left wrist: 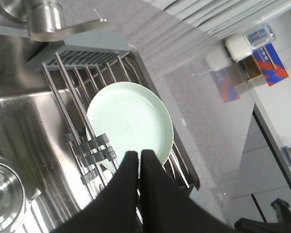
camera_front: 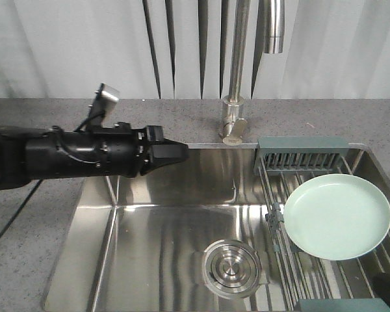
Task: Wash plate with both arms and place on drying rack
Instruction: 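Reach the left gripper toward the faucet handle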
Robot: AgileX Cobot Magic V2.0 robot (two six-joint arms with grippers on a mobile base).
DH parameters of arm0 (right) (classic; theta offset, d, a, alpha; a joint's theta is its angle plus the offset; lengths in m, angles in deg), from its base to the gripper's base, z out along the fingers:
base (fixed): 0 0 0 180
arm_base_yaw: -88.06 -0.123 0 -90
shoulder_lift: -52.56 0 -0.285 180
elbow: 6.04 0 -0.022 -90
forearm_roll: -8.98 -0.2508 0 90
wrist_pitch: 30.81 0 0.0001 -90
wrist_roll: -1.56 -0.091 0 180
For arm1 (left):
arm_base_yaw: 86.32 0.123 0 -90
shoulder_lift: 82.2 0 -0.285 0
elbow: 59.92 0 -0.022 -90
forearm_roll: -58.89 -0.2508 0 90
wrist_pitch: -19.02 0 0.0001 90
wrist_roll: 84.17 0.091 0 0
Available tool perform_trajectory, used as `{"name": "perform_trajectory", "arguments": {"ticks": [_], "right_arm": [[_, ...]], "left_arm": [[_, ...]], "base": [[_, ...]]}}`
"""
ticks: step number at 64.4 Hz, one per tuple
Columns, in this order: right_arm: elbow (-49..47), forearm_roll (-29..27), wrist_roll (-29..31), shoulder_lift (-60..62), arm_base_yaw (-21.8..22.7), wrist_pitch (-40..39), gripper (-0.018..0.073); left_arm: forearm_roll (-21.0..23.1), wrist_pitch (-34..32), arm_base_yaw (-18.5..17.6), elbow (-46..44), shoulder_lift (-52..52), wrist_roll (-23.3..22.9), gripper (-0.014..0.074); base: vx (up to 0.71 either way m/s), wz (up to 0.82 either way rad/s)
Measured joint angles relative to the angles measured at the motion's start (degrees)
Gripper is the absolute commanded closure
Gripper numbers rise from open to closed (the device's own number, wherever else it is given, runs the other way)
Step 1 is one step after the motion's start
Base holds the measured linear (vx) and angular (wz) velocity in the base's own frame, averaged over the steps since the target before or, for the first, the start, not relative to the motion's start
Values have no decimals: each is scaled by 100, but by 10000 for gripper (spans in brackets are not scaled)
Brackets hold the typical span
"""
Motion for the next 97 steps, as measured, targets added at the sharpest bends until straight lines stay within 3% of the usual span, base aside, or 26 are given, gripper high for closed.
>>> {"name": "perform_trajectory", "arguments": {"ticks": [21,52,71,97], "right_arm": [[0,0,0,0,0,6,569],[0,0,0,0,0,12,569],[0,0,0,0,0,12,569],[0,0,0,0,0,12,569]], "left_arm": [[0,-15,-518,-1852,2022,-744,601],[0,-100,-590,-4302,3802,-1687,601],[-153,-26,-631,-4976,4186,-1868,601],[-127,-197,-655,-5103,4196,-1955,601]], "base": [[0,0],[0,0],[0,0],[0,0]]}}
